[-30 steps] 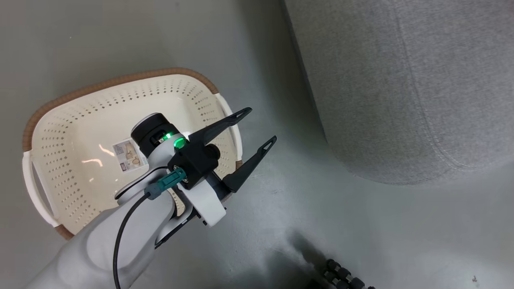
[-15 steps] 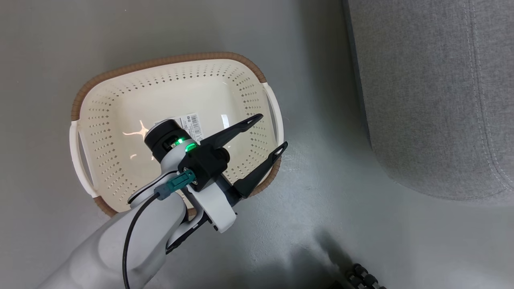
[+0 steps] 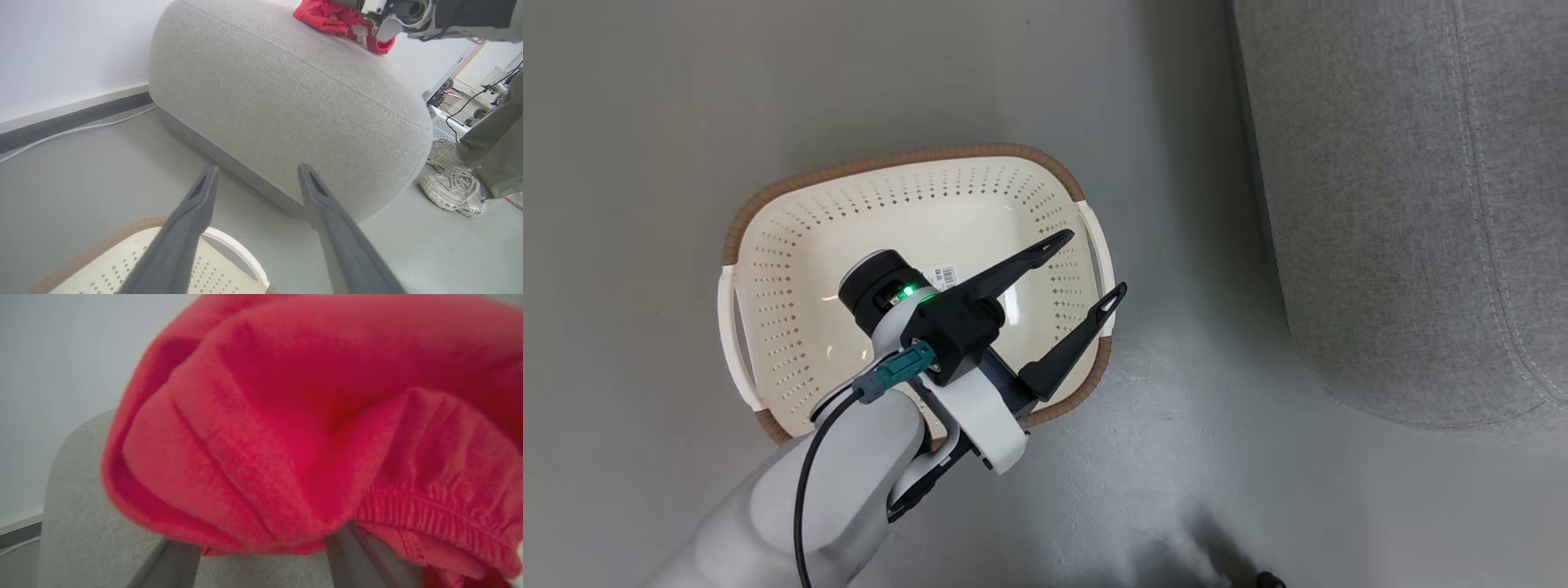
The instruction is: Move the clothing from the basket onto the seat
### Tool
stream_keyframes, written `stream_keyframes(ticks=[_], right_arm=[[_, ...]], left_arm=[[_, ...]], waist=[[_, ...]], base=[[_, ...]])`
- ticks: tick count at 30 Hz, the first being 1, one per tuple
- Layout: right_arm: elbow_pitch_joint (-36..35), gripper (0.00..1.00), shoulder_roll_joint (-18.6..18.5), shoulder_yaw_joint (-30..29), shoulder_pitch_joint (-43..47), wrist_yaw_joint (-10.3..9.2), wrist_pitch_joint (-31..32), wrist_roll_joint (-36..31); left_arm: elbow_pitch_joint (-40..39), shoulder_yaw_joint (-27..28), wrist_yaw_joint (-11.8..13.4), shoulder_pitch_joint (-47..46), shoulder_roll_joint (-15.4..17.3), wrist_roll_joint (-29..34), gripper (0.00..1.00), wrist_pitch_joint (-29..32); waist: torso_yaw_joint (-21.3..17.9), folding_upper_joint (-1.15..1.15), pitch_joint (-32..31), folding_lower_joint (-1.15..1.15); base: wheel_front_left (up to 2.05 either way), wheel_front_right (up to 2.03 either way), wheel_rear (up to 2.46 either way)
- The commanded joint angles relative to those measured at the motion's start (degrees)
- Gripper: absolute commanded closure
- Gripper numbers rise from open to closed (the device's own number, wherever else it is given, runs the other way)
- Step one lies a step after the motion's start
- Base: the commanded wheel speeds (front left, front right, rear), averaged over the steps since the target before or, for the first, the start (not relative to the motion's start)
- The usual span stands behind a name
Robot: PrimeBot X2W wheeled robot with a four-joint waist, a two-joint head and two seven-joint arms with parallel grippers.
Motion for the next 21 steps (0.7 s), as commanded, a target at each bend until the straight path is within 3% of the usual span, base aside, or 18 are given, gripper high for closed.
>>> stream_keyframes(ticks=[1, 13, 21], right_arm=[[-1.5, 0.00, -0.8, 1.8, 2.6, 0.07, -0.7, 1.4], [-12.8, 0.00, 0.3, 11.6, 20.2, 0.07, -0.8, 10.7], [-19.7, 0.00, 3.0, 17.8, 28.0, 0.07, -0.8, 13.0]], left_arm=[[-1.0, 1.9, -0.2, 1.7, 0.0, -0.1, 0.00, -0.3], [0.9, 7.5, -0.2, 7.5, -2.5, -0.5, 0.00, -0.3], [3.1, 18.8, -0.2, 13.9, -4.0, 1.7, 0.00, -0.3]], waist=[[0.6, 0.00, -1.9, 0.00], [3.2, 0.00, -12.2, 0.00], [5.1, 0.00, -19.1, 0.00]], base=[[0.00, 0.00, 0.00], [0.00, 0.00, 0.00], [0.00, 0.00, 0.00]])
